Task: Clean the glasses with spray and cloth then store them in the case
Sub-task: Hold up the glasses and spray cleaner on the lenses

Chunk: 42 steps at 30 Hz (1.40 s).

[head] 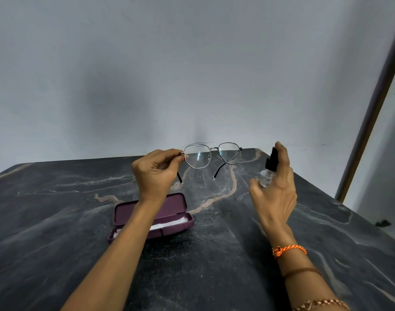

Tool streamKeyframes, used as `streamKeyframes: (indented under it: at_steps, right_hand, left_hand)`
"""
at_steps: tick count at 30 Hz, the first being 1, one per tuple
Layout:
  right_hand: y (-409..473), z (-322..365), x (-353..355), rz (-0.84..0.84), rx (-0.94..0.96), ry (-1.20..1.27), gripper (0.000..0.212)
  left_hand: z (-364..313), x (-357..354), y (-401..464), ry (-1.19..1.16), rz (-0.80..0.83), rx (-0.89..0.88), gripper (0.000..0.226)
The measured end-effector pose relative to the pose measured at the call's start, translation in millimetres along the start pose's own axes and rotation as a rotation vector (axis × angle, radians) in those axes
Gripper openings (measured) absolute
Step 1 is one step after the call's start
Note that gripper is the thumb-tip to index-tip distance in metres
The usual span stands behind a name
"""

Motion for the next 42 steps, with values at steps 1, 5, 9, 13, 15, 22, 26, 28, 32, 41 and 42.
streamKeyframes:
  at_steps: [1, 5, 9, 13, 15, 22, 26, 28, 32, 41, 42]
  right_hand:
    - [-1.1, -1.3, -2.3, 0.017, 0.005, -0.003, 0.089]
    - [-3.8, -5.5, -9.6, 0.079, 0.016, -0.007, 0.086]
    - [-6.4, -9.2, -15.6, 0.161, 0.007, 0.018, 0.086]
    - [-8.5, -10.0, -18.8, 0.179, 0.021, 0.032, 0.079]
    - [-9.4, -7.0, -19.5, 0.173, 0.036, 0.040, 0.075]
    - [-10.2, -2.8, -15.2, 0.073, 0.037, 0.008, 0.065]
    - [-10.1, 1.0, -12.4, 0.055, 0.071, 0.039, 0.065]
    - [-10.8, 3.1, -12.1, 0.051, 0.080, 0.041, 0.067]
    - [-9.9, 11.4, -8.4, 0.049, 0.126, 0.061, 0.065]
    - [-11.5, 52.1, -12.7, 0.087, 0.349, 0.014, 0.063]
    - [-11.9, 52.8, -13.7, 0.100, 0.352, 0.002, 0.062]
  left_hand:
    - [2.5, 0.2, -0.3, -0.010, -0.013, 0.023, 0.018]
    - [11.9, 0.8, -1.6, -0.073, -0.052, 0.125, 0.027]
    - [18.3, 2.2, -2.9, -0.118, -0.076, 0.183, 0.032]
    - [20.3, 2.1, -3.4, -0.124, -0.078, 0.189, 0.033]
    - [20.4, 1.9, -2.4, -0.128, -0.079, 0.190, 0.032]
    - [19.6, 3.8, -1.6, -0.128, -0.089, 0.186, 0.031]
    - [17.2, 3.2, -2.0, -0.106, -0.067, 0.154, 0.030]
    - [15.8, 2.7, -2.0, -0.097, -0.059, 0.140, 0.030]
    - [10.3, 2.0, -0.5, -0.075, -0.045, 0.107, 0.027]
    - [-12.4, -9.0, -4.0, 0.025, 0.060, -0.076, 0.012]
    - [-13.8, -9.8, -4.7, 0.034, 0.065, -0.088, 0.012]
Point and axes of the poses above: each hand's wrist, its own y-axis towards the middle knuckle, its own x-axis out of the back of the hand, z = x × y, the point moved 5 cm from there along y, towards the middle knuckle, and after that the axes turned 4 degrees about x, right-handed, at the moved point
